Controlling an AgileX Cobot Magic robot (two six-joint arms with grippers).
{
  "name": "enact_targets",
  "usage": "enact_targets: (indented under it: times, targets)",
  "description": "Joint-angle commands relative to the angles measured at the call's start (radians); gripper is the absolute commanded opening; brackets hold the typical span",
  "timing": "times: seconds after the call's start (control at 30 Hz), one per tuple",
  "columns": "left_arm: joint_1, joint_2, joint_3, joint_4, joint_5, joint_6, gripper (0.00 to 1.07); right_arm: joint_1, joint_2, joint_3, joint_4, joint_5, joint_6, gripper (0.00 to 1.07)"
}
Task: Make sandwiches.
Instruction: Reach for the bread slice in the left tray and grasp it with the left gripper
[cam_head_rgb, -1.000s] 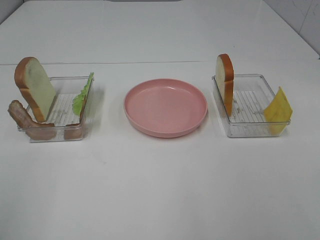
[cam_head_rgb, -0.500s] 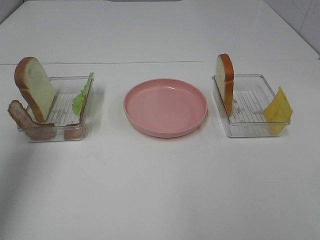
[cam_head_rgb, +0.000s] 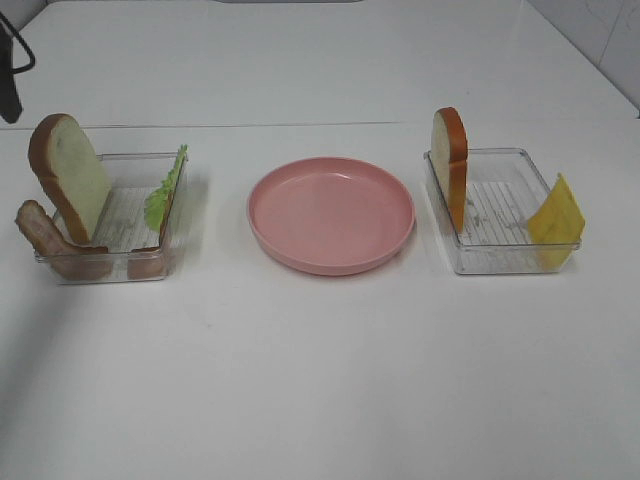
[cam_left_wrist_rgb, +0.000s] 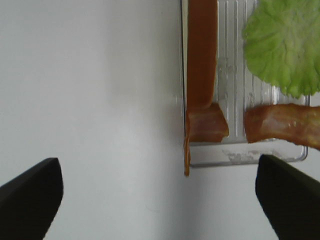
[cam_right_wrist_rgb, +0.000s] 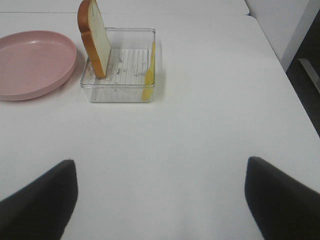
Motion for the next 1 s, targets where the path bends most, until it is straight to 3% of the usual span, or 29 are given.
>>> enact_targets:
  times: [0.03, 0.17, 0.37, 0.87, 1.0]
  targets:
    - [-0.027, 0.108, -0.098, 0.005, 0.059, -0.001, 0.98, -0.001, -0.016, 0.003, 0.000, -0.005, 0.008, 0.82]
    - [-0.047, 0.245, -0.219, 0.005, 0.059, 0.000, 0.98, -0.001, -0.016, 0.003, 0.000, -0.005, 0.008, 0.82]
    - [-0.050, 0.353, -0.305, -0.021, 0.041, 0.000, 0.98, -0.001, -0.016, 0.003, 0.000, -0.005, 0.008, 0.82]
    - [-0.050, 0.421, -0.313, -0.082, 0.059, 0.052, 0.98, -0.001, -0.016, 0.003, 0.000, -0.005, 0.008, 0.82]
    - [-0.050, 0.422, -0.313, -0.082, 0.059, 0.066, 0.89, -0.001, -0.016, 0.003, 0.000, -0.005, 0.008, 0.82]
